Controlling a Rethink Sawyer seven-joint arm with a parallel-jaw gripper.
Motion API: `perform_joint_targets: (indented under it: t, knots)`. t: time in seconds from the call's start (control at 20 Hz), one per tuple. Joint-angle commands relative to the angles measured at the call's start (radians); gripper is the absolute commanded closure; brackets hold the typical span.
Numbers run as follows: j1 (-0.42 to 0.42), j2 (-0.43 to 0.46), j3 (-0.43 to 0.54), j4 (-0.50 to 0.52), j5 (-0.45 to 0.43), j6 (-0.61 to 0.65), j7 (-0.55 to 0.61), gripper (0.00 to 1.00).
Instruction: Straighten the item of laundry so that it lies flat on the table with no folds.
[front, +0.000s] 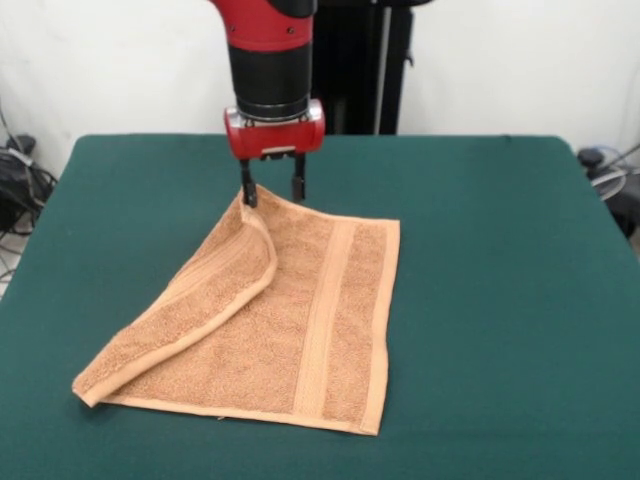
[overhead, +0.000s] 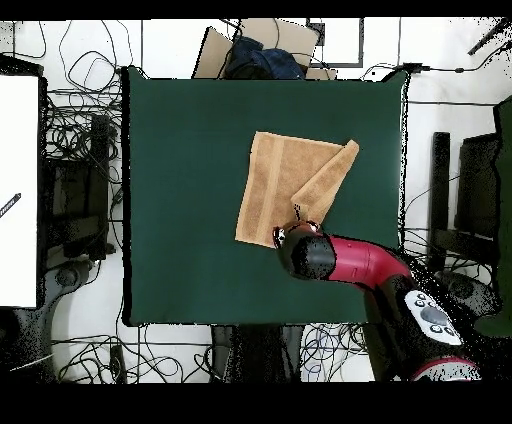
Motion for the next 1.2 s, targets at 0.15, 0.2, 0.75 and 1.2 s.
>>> perform_joint_targets:
  t: [0.15,0.2,0.75,1.2]
  knots:
    - [-0.013,0.03,0.023,0.02,0.038,-0.016,0.175,0.0]
    - [-0.017,0.034,0.023,0.029,0.034,-0.03,0.178,0.0]
    - [-0.035,0.038,0.032,0.056,0.037,-0.041,0.188,0.0]
    - [-0.044,0.043,0.034,0.063,0.032,-0.059,0.191,0.0]
